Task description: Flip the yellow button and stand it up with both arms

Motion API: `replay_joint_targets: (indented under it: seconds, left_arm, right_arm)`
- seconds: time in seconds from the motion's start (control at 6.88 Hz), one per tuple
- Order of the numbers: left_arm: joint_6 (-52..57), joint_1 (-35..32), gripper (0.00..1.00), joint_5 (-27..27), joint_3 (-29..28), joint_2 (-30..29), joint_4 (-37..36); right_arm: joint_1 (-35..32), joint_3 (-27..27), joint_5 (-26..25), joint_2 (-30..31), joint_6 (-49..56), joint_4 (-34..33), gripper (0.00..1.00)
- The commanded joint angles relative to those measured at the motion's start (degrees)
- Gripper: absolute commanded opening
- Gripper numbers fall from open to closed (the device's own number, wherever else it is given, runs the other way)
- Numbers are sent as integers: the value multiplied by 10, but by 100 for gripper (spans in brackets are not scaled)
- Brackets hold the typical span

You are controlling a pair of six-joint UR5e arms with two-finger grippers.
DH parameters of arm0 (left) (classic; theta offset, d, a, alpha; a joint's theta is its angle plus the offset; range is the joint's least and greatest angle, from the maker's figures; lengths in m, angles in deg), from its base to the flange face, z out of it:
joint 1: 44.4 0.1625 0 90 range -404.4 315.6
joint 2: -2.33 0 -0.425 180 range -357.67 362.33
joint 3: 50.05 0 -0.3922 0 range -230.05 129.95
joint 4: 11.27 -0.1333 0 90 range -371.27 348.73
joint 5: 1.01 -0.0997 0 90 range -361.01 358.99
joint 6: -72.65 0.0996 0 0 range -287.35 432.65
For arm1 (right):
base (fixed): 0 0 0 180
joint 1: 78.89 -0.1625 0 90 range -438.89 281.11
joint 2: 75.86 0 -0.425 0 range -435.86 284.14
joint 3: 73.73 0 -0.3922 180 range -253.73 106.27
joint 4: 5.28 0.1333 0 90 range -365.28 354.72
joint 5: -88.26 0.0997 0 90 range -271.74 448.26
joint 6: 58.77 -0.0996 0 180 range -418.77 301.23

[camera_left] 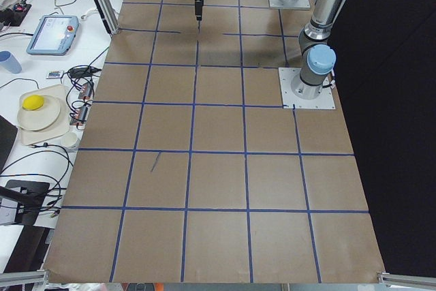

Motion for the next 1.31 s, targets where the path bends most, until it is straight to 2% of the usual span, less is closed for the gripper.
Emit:
replay_joint_targets:
  seconds: [0.0, 0.29, 0.44, 0.73, 1.02, 1.16]
  left_arm:
    - [-1, 1, 100, 3, -4, -3, 0]
    - [-3, 1, 100, 5, -9, -4, 6]
    - [-10, 1, 100, 22, -8, -3, 9]
    - [-10, -1, 100, 20, -4, 5, 10]
    - [-10, -5, 100, 7, -26, 14, 51]
    - [-9, -8, 100, -40, -34, 12, 69]
  right_arm:
    - [-66, 22, 86, 86, 9, 131, 100]
    - [-166, 36, 87, 113, 22, 139, 100]
    - [-210, 63, 79, 107, 41, 175, 100]
    - [-217, 65, 86, 99, 155, 233, 100]
    - [-216, 73, 88, 111, 184, 264, 100]
    - [-217, 78, 121, 122, 184, 263, 100]
